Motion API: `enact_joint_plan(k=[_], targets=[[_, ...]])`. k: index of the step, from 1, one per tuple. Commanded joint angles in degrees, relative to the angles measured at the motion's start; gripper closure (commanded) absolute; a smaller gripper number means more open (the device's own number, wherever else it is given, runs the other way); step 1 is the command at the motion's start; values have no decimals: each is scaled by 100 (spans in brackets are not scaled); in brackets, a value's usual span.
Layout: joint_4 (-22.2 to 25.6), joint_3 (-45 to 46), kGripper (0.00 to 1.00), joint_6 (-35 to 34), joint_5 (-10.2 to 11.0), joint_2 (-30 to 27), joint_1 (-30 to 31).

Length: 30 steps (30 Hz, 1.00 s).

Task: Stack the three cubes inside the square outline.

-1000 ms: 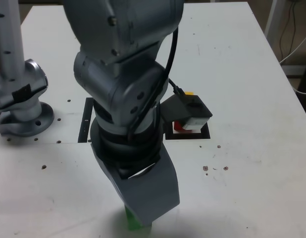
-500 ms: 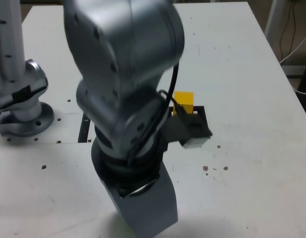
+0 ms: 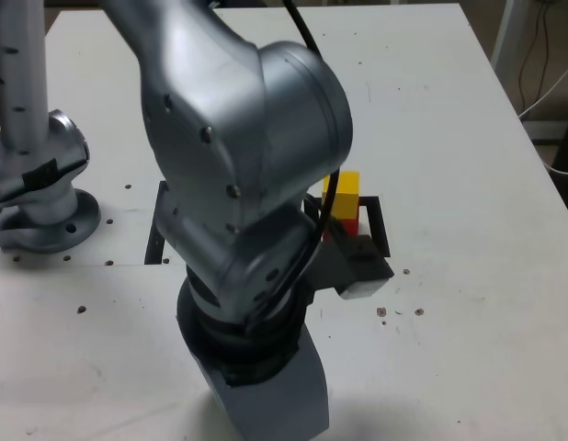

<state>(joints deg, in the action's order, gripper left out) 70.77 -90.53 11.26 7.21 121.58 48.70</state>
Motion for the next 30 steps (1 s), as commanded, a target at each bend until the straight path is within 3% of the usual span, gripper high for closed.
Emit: enact_joint_plan(k=[1,7,17,30], targets=[[-5,14,10,-10,-24,51,4],[55,20,25,-135,-22,143,3],[193,18,63,-379,246,196,20],[233,-25,64,-379,253,208,26]])
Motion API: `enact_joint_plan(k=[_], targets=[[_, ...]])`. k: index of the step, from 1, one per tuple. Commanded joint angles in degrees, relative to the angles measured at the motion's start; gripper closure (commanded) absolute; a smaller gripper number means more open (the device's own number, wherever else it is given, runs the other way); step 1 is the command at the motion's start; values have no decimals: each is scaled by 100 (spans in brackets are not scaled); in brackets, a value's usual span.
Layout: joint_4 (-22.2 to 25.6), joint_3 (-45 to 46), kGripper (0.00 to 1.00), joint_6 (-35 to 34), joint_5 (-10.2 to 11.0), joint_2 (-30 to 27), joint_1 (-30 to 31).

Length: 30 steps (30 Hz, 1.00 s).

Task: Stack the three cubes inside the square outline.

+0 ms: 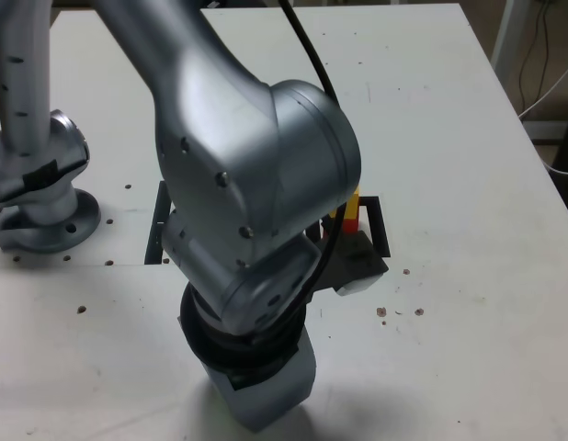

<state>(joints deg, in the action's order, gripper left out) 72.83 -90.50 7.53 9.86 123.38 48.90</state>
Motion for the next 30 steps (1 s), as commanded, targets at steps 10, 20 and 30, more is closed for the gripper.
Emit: enact_joint_plan(k=[10,20,30], targets=[[143,-134,64,-16,-39,13,6],[784,-743,64,-66,-126,-110,-63],[1474,-1230,64,-389,-240,-393,-548]])
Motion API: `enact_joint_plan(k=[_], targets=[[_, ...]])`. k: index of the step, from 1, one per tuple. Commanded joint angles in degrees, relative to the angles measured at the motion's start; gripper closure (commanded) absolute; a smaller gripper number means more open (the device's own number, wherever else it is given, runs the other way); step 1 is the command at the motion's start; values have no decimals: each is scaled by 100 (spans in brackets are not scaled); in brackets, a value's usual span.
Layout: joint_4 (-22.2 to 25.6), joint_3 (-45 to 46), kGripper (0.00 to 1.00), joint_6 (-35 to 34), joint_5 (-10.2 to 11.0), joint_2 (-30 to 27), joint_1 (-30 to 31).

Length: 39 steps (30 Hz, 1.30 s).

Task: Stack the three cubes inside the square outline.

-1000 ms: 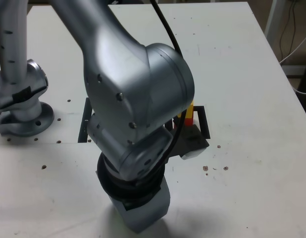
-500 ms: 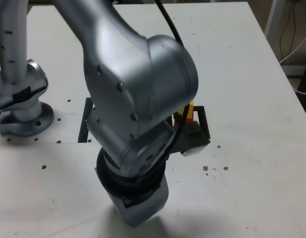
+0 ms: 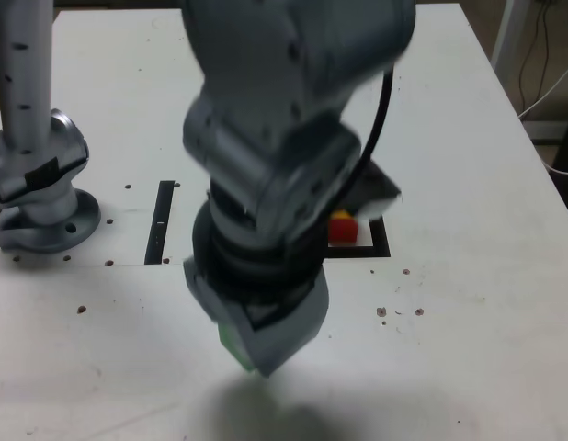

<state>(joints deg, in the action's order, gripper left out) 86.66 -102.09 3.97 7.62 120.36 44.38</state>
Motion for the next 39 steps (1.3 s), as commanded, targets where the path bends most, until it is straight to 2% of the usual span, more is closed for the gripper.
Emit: enact_joint_plan(k=[1,13,20,30,39], targets=[[150,-109,64,-53,-31,-133,-165],[556,-398,64,-146,-321,-685,-1229],[611,-422,64,-270,-372,-813,-1838],[571,-428,64,-679,-368,-714,-2563],[515,-533,64,-672,-188,-431,-3025]])
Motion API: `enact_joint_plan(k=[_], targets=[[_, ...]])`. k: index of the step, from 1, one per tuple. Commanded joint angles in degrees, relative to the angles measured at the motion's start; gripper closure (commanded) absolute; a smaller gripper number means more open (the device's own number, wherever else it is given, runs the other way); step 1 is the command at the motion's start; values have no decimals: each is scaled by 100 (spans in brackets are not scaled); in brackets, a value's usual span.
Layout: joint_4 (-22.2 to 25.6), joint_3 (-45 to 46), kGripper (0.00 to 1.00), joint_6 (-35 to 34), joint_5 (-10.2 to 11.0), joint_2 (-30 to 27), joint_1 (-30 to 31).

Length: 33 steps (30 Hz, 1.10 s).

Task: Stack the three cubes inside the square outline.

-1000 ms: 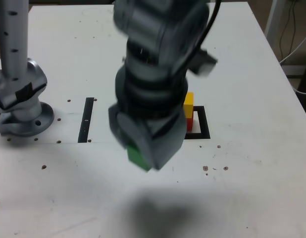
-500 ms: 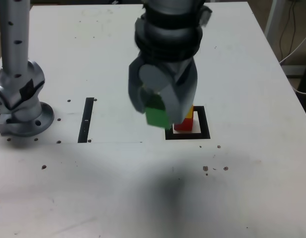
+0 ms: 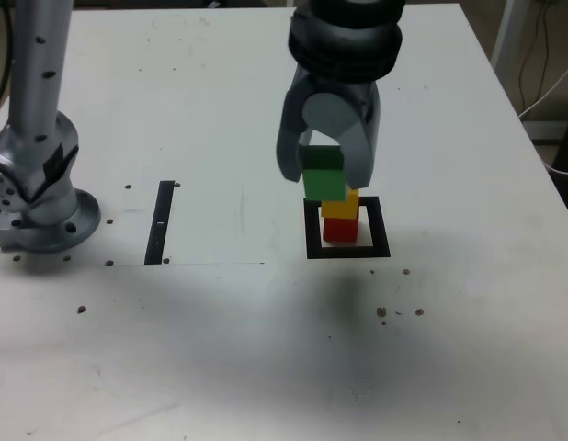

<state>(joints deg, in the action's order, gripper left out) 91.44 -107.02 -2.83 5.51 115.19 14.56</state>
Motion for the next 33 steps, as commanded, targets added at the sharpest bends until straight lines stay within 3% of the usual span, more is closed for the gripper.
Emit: enact_joint_plan(k=[1,16,33], targets=[[29,-55,64,13,42,132,-70],[2,-214,64,113,304,435,-392],[12,-156,64,194,330,499,-515]])
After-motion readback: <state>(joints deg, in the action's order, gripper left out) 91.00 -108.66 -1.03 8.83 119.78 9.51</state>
